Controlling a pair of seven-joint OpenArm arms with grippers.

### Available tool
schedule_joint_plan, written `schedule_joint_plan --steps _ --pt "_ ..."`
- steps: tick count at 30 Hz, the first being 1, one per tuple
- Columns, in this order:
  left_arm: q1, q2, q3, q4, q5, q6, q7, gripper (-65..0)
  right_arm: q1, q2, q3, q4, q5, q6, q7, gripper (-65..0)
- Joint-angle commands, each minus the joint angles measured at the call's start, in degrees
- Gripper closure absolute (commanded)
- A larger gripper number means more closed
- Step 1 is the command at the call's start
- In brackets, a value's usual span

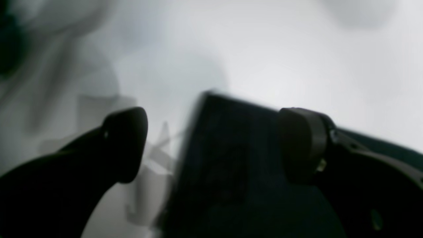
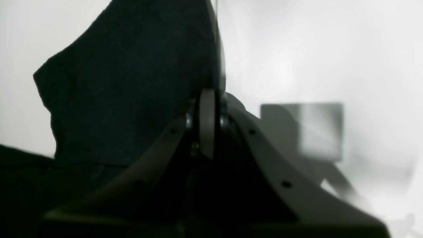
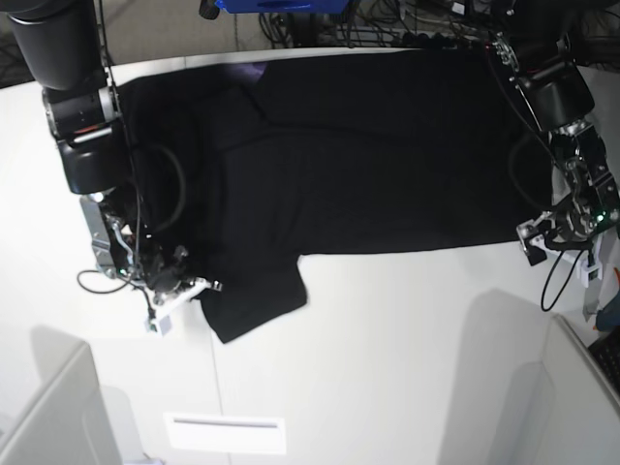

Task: Fold the T-shirt properly
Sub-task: 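Fold both side edges inward with both grippers toward the shirt's middle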

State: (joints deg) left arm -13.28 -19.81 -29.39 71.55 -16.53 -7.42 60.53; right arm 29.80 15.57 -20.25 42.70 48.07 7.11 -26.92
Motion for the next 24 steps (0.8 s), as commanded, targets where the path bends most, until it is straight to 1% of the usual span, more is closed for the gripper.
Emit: schedule_joint_plan --steps 1,3,5,8,10,11,12,13,14,16,18,20,23,24 --pt "-1.4 -1.4 0.0 -0.6 0.5 0.4 -1.7 -59.1 1.7 0.4 0.3 0.9 0.2 0.3 0.4 0.0" --pt "-2.2 -1.4 1.8 -3.6 0.6 0.4 -3.1 -59.1 1.7 0.4 0.3 0.9 0.2 0.3 0.4 0.0" --pt "-3.0 -1.4 4.0 -6.0 0.4 0.4 -3.3 -59.1 1.7 0.5 0.4 1.0 0.2 0.3 0.4 0.0" --pt "-3.1 -1.3 5.2 -7.4 0.4 0.4 -3.6 -59.1 1.7 0.6 0.4 1.0 0.2 0.3 0.4 0.0" --pt "-2.9 -0.8 5.4 -7.7 0.3 0.4 -5.5 -59.1 1.7 0.6 0.4 1.0 0.2 0.3 0.4 0.0" --pt "-2.8 -0.5 5.4 -7.7 0.5 0.4 -6.5 -58.6 1.7 0.6 0.4 1.0 0.2 0.3 0.4 0.0" --pt "-2.8 -0.3 5.4 -7.9 0.6 0.4 -7.1 -56.6 1.7 0.6 0.4 1.0 0.2 0.3 0.4 0.0" --pt "-2.7 -0.2 5.5 -8.4 0.6 0.4 -7.4 -53.0 1.7 0.6 0.4 1.0 0.2 0.3 0.4 0.0" --pt "-2.8 -0.1 5.5 -9.2 0.3 0.4 -7.3 -47.1 1.6 0.6 0.4 1.0 0.2 0.3 0.4 0.0" --pt "-2.9 -0.1 5.5 -10.9 0.3 0.4 -7.6 -32.9 1.6 0.6 0.4 1.0 0.2 0.3 0.4 0.0" --pt "-2.9 -0.1 5.5 -12.2 0.3 0.4 -7.7 -15.0 1.4 0.7 0.4 1.0 0.2 0.3 0.5 0.0" --pt "-2.9 -0.2 5.5 -12.0 0.3 0.4 -7.7 -0.7 1.3 0.8 0.4 1.3 0.2 0.3 0.6 0.0" --pt "-3.3 -0.5 5.5 -11.7 0.3 0.3 -7.7 0.0 0.4 1.0 0.4 3.9 0.2 0.3 2.0 0.0" --pt "-3.4 -0.5 5.5 -10.8 0.3 0.3 -7.7 0.0 -0.2 1.5 0.4 5.3 0.2 0.3 2.7 0.0"
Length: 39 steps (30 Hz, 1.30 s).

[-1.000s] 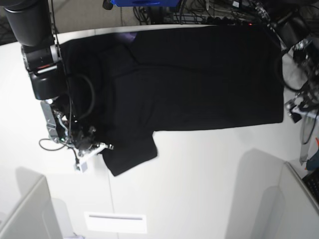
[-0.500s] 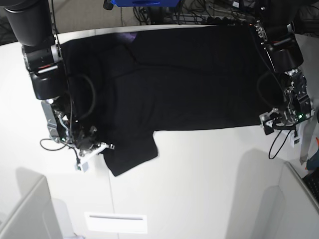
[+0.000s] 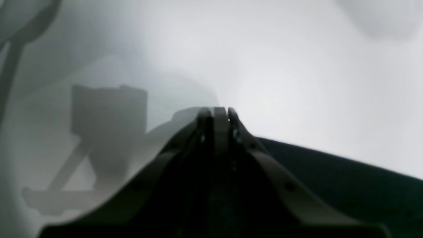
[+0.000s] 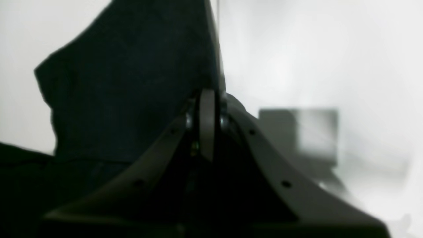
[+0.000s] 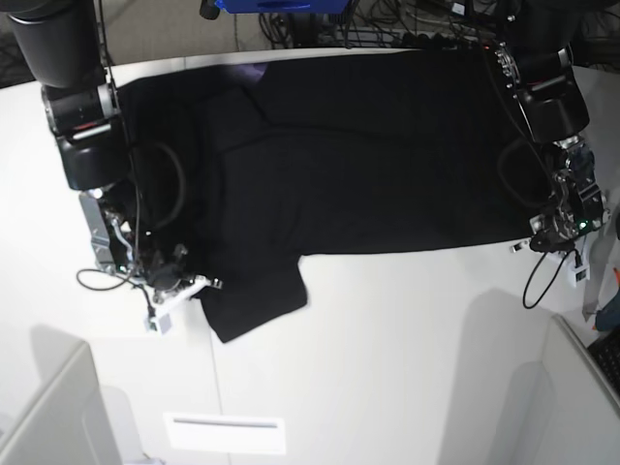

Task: Fold the T-shirt properly
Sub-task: 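Fold both side edges inward with both grippers toward the shirt's middle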

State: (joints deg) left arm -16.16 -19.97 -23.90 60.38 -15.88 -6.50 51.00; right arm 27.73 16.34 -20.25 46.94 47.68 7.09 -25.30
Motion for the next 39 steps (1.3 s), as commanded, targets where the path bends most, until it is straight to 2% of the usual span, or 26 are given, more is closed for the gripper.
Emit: schedule_joint_plan --steps 1,3,8,10,15,18,22,24,30,37,39 --pt "-0.5 -0.3 0.0 2.0 -0.3 -0.7 2.1 0.0 1.4 1.6 0.4 2.6 0.6 0.3 1.3 0.0" --pt "0.2 -0.2 0.0 6.1 -0.4 -1.5 2.4 0.0 0.8 2.3 0.5 5.3 0.6 0.3 1.3 0.0" --pt "2.2 -0.3 -0.5 12.6 -0.4 -9.2 8.0 0.0 -2.5 4.1 3.5 12.8 0.7 0.2 1.3 0.0" --pt "3.4 -0.4 -0.5 14.8 -0.4 -9.5 8.8 0.0 -4.5 4.3 6.5 15.3 0.7 0.2 1.1 0.0" --pt "7.9 -1.1 -0.6 21.7 -0.9 -9.5 9.3 0.0 -9.2 4.3 15.2 22.3 0.6 0.3 -4.5 0.0" --pt "10.9 -1.5 -1.5 24.8 -5.6 -9.5 9.3 0.0 -12.3 4.3 18.3 26.7 0.6 0.3 -6.3 0.0" --pt "16.0 -2.7 -8.3 26.3 -17.3 -9.5 9.3 0.0 -17.3 4.6 22.6 33.5 0.6 0.3 -8.8 0.0" --pt "18.5 -4.3 -9.7 26.9 -23.1 -9.5 10.2 0.0 -19.9 4.7 24.6 36.9 0.8 0.3 -9.6 0.0" --pt "24.6 -6.3 -13.9 29.2 -38.3 -9.5 12.2 0.0 -29.2 4.5 32.0 45.9 1.1 0.4 -11.9 0.0" --pt "32.9 -7.0 -13.5 35.8 -40.2 -9.5 12.2 0.0 -41.3 4.2 37.1 57.2 1.2 0.4 -11.8 0.0" --pt "34.6 -7.0 -13.9 35.9 -40.3 -9.5 12.1 0.0 -44.8 2.3 40.1 60.9 2.4 0.5 -11.8 0.0"
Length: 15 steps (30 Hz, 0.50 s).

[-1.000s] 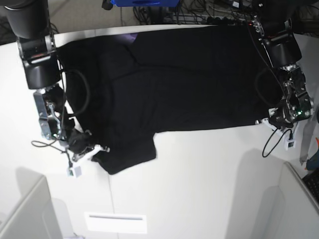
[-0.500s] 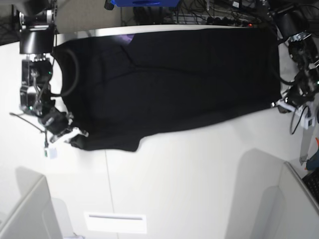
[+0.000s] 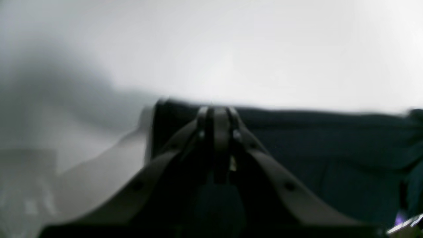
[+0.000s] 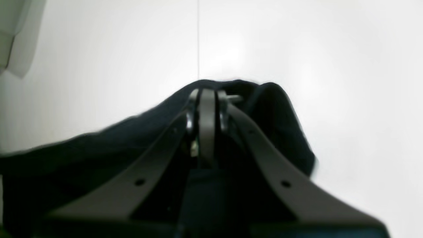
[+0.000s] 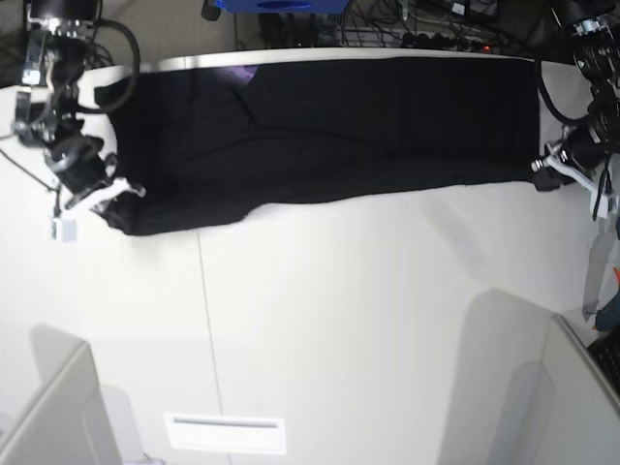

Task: Fold the T-shirt properly
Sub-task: 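Fold both side edges inward with both grippers toward the shirt's middle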

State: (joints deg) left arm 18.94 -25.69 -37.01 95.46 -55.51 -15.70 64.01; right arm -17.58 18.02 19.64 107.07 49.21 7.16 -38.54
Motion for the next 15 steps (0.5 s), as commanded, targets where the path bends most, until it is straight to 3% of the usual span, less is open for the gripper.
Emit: schedule_joint_plan --steps 1,8,15 --pt "0.0 -1.3 -0.7 0.8 -0.5 -0.3 -1.0 0.0 -1.5 0.0 2.0 2.5 2.2 0.5 1.3 0.0" --pt "1.4 -1.6 -0.8 0.8 -0.5 -0.3 -0.9 0.0 -13.2 -0.5 4.6 6.9 13.3 0.6 1.8 0.0" --pt "2.2 -1.6 -0.5 0.8 -0.5 -0.3 -0.8 0.0 -19.2 -2.8 5.7 8.1 14.0 0.6 1.8 0.0"
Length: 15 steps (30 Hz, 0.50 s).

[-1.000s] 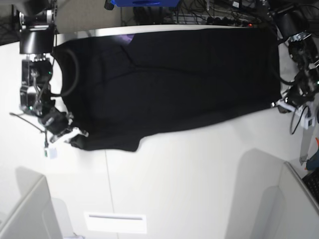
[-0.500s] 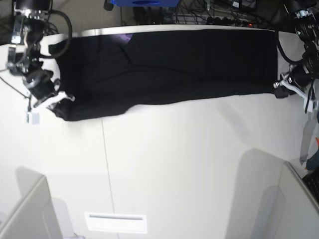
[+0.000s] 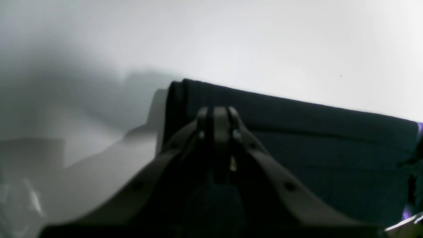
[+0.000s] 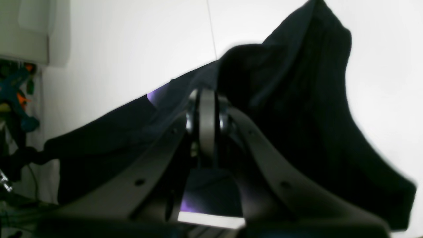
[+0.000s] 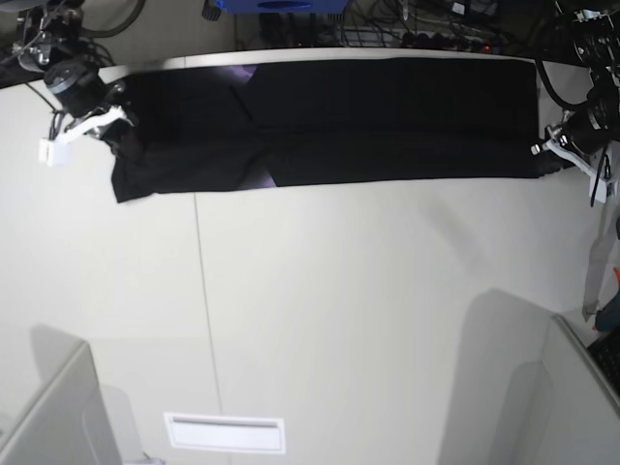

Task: Fold the T-shirt properly
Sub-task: 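Fold both side edges inward with both grippers toward the shirt's middle, then release the folded sides and reposition both grippers on the strip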

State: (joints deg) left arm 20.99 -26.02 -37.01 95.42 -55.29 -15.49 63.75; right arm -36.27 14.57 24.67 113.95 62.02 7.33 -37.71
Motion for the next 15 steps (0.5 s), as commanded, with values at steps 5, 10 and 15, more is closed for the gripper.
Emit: schedule_joint_plan --steps 5,10,15 --pt "0.9 -2.9 -0.3 0.9 -0.7 -0.5 -0.6 0.0 -3.6 -0.5 3.7 1.6 1.1 1.2 0.7 0.0" --pt "2.8 -4.2 -0.3 0.9 -0.8 -0.5 -0.6 0.0 -5.2 -0.7 3.5 1.3 1.0 4.0 0.6 0.0" --pt "5.1 -3.8 0.8 0.9 -0.7 -0.5 -0.8 0.0 -5.4 -2.9 3.4 -0.5 -1.8 4.1 0.6 0.0"
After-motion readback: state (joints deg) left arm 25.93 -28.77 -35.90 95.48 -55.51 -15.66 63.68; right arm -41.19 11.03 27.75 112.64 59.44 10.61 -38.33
